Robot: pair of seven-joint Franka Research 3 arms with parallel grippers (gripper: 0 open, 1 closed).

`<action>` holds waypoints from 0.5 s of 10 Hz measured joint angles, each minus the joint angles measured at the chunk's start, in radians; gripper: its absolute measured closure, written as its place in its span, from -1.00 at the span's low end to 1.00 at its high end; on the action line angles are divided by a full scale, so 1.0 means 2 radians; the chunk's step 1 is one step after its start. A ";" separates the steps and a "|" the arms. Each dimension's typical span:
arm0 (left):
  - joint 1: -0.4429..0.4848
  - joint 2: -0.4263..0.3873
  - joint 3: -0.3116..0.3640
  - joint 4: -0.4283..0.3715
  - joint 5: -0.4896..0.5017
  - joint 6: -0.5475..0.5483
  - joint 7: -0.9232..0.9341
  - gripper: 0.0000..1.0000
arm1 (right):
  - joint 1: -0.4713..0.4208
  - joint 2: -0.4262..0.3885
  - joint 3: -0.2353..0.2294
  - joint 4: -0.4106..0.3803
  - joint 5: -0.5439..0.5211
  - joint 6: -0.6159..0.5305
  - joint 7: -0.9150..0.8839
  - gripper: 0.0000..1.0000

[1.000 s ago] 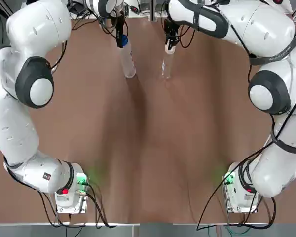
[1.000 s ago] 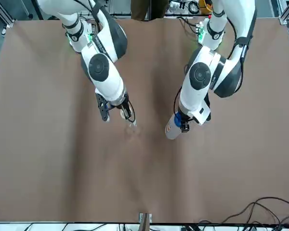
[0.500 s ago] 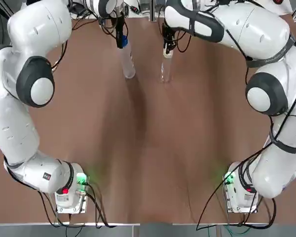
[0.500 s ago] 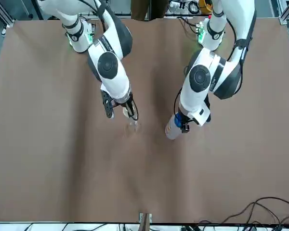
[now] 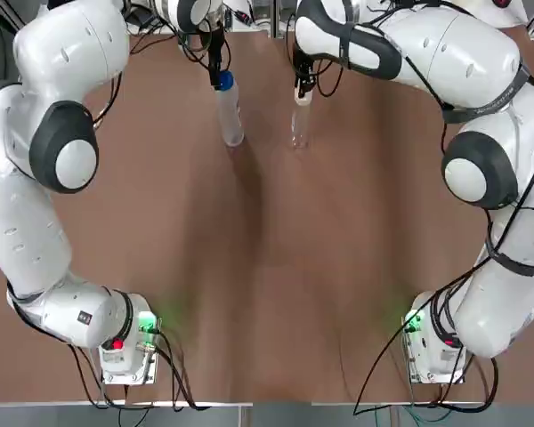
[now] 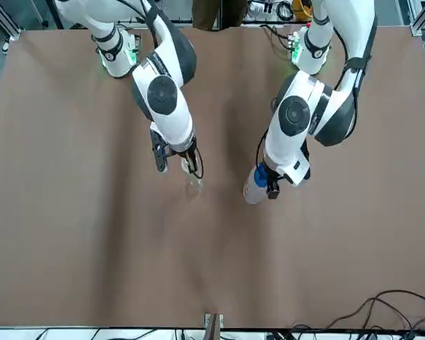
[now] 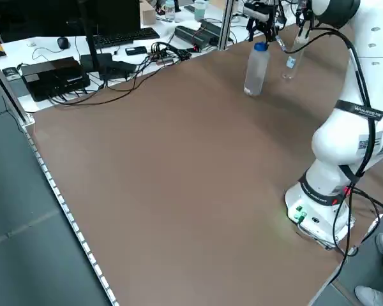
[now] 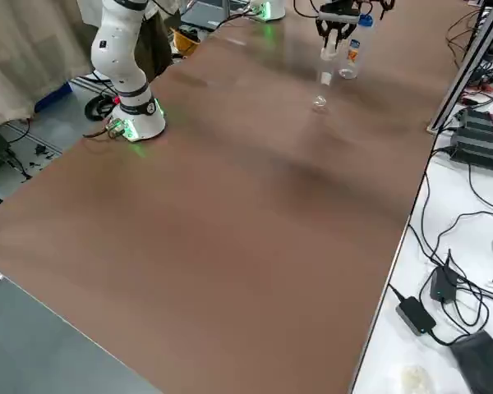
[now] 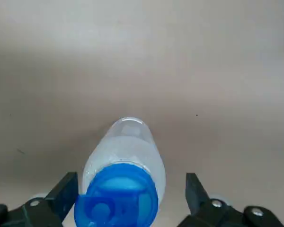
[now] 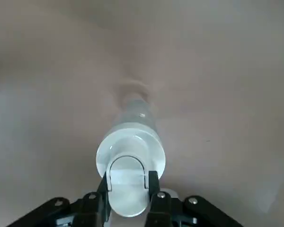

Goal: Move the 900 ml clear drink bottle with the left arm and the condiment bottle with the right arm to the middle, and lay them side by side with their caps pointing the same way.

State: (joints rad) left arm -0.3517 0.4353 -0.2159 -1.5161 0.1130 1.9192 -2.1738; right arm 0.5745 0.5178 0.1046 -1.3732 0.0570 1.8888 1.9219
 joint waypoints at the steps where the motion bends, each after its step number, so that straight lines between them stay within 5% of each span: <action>1: 0.001 0.000 0.000 0.002 0.000 0.000 0.000 -1.00 | 0.000 0.002 0.000 -0.001 0.000 0.000 0.003 0.34; 5: 0.013 -0.022 0.002 0.012 0.000 -0.051 0.075 -1.00 | 0.001 0.005 0.000 -0.001 0.000 0.000 0.005 0.34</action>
State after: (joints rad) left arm -0.3259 0.3909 -0.2111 -1.4912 0.1132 1.8174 -2.0238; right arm 0.5773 0.5278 0.1046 -1.3746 0.0565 1.8897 1.9316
